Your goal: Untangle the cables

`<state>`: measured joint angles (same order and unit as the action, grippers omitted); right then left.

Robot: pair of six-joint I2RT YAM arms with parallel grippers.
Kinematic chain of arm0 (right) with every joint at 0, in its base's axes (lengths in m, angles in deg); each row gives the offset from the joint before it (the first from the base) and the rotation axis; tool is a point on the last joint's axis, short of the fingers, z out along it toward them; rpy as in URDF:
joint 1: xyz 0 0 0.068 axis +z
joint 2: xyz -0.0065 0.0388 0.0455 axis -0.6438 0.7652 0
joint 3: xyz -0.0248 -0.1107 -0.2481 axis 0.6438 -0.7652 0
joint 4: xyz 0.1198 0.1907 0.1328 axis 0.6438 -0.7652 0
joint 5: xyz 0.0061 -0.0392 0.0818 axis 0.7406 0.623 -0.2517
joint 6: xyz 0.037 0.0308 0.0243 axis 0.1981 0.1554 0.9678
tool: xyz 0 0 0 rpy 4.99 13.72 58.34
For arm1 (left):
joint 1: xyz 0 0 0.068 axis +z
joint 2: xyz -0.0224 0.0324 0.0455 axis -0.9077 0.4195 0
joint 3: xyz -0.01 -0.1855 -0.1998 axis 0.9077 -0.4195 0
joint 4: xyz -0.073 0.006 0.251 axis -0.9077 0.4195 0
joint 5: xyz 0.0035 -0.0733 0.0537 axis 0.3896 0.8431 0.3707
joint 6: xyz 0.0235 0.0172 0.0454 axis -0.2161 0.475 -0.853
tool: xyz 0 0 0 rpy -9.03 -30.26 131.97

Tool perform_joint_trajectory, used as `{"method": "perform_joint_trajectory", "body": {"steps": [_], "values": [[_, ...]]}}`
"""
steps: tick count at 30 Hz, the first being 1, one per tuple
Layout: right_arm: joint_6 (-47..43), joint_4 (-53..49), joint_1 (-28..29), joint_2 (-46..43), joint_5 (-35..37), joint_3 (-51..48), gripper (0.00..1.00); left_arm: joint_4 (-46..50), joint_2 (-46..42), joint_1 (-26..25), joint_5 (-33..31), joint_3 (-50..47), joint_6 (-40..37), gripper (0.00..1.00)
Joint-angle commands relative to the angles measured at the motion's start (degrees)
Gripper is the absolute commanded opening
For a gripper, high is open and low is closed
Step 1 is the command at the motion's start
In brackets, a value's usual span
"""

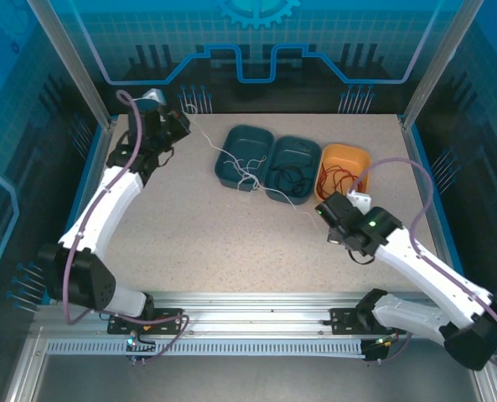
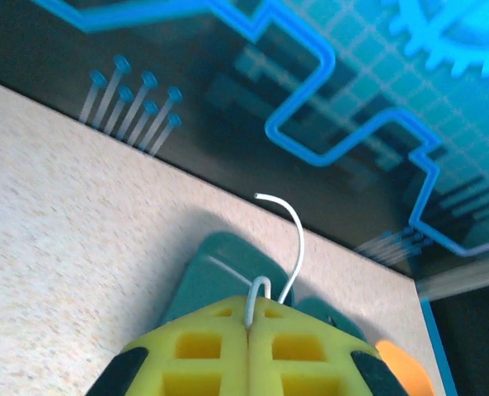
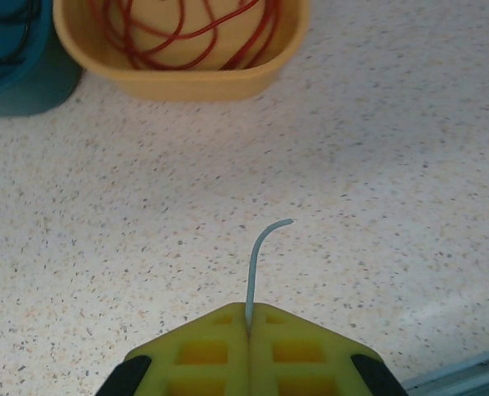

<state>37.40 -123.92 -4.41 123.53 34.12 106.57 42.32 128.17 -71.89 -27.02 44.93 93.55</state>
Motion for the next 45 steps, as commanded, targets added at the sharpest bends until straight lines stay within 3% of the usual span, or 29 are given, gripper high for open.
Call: {"method": "perform_joint_trajectory", "body": {"steps": [1,6,9,14,19,20,21,24,28,33,45], "values": [[1.11,-6.32,-3.49,-5.01,1.69,-1.71,0.0,1.51,-7.08,3.34,-5.42,-2.32,-2.28,0.0],[-1.3,-7.49,-8.48,-10.43,0.42,-2.95,0.0,3.72,-10.66,9.4,-6.0,-4.09,-1.35,0.0],[-2.68,-6.45,-9.82,-11.37,-1.2,-3.39,0.0,3.1,-11.88,10.21,-4.76,-5.49,-1.1,0.0],[-8.67,5.52,-9.28,-10.12,-12.15,-6.81,0.0,-0.9,-12.82,9.38,8.02,-8.91,0.73,0.0],[-13.6,17.63,-5.24,-4.22,-20.14,-8.22,0.0,-0.39,-13.6,2.84,16.33,-9.48,-0.65,0.0],[-14.66,19.81,-3.9,-2.76,-20.92,-8.17,0.04,0.0,-13.78,1.57,17.08,-9.07,-0.71,0.0],[-15.37,21.2,-2.65,-1.54,-21.06,-8.01,0.14,0.12,-13.96,0.59,17.8,-8.59,-0.82,0.0],[-17.68,25.03,-0.52,2.16,-21.76,-7.24,0.54,0.57,-14.96,-1.93,19.7,-6.45,-1.15,0.0],[-20.13,30.62,0.52,5.6,-24.6,-6.93,0.74,-0.11,-15.75,-3.75,22.99,-2.73,-0.71,0.0],[-25.93,45.25,5.38,7.41,-25.95,-8.76,0.86,-2.16,-15.41,-5.43,26.4,1.78,1.22,0.0],[-31.09,64.9,10.6,23.02,-26.96,-1.12,0.97,-0.26,-8.07,-9.41,31.3,19.93,1.16,0.0]]}}
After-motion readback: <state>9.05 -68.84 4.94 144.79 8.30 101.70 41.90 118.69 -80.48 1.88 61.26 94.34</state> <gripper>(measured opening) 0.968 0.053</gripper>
